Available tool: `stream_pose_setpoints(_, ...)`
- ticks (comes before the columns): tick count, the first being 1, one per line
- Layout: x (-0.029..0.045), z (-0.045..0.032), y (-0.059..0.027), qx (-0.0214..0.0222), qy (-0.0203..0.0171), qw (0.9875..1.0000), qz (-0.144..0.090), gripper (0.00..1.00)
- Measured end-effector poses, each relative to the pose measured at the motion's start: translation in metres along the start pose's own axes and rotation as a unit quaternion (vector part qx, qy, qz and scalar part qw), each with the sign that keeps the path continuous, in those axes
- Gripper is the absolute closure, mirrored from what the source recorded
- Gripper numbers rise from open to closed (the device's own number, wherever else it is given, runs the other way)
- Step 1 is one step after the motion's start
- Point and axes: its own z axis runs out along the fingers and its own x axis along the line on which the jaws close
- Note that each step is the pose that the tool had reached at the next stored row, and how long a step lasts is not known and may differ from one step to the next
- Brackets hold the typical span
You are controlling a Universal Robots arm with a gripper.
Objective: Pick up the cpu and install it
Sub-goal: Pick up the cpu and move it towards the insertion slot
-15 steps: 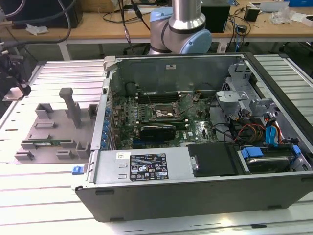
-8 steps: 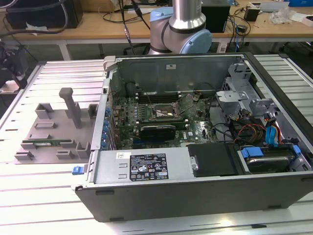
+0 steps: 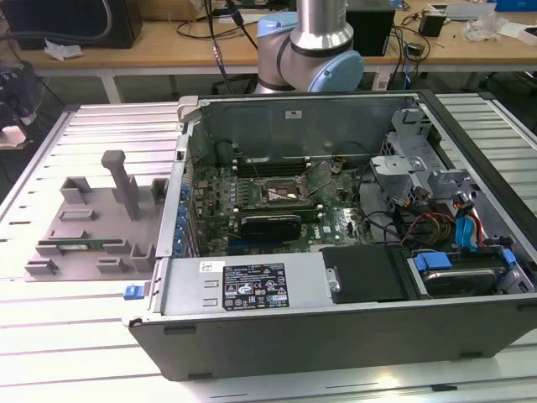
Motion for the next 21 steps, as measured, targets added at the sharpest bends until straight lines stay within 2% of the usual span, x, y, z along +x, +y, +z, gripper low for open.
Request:
stream_pose_setpoints(3, -0.0002, -0.0071, 0.0005, 0.0, -0.0001, 1.0, 0.0, 0.45)
stream_pose_setpoints(9, -0.0009, -0.0288, 0.0026, 0.0, -0.0006, 1.0, 0.0, 0.45)
stream_pose_setpoints(13, -0.0012, -0.0387, 0.0033, 0.0, -0.0008, 1.0, 0.0, 0.45)
stream_pose_setpoints(16, -0.0016, -0.0407, 0.0036, 0.0, -0.0007, 1.0, 0.0, 0.45)
stream_pose_setpoints(20, -0.0109, -0.0403, 0.0038, 0.0, -0.0008, 1.0, 0.0, 0.45)
stream_pose_setpoints(21, -0.016, -0.0401, 0.004, 0.0, -0.0008, 1.0, 0.0, 0.45)
